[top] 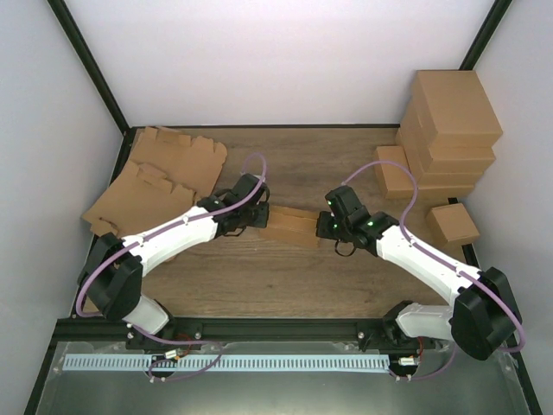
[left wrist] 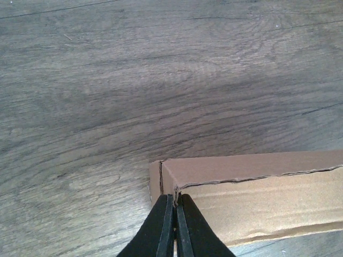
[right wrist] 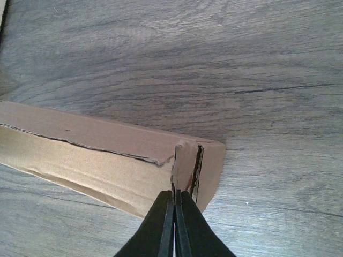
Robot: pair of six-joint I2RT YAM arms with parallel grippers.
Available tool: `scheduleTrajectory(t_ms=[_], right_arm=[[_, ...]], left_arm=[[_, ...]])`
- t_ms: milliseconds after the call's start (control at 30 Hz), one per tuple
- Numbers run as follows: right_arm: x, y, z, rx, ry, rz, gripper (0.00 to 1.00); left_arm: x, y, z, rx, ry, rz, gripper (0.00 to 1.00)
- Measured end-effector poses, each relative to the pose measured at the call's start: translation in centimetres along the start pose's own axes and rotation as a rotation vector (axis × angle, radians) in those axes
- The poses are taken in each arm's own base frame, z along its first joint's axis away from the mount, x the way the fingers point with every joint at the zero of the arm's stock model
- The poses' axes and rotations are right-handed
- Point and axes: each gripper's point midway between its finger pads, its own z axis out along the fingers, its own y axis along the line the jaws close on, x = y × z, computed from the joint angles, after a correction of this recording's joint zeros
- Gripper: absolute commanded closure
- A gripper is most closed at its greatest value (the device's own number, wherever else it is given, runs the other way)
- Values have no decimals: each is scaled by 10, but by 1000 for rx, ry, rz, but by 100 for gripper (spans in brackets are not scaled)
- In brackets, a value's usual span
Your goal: Fold the paper box
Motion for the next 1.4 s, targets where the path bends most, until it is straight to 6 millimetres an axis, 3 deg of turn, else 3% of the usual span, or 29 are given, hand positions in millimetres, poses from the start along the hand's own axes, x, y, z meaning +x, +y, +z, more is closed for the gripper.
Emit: scheduleTrajectory(t_ms=[933,1400], right_arm=[[8,-12,4,55,-21,-13,99],[12,-9,3,58,-10,-11,99]], left_arm=[[4,0,0,-35,-16,51,96],[19,3,3,-43,25,79,96]])
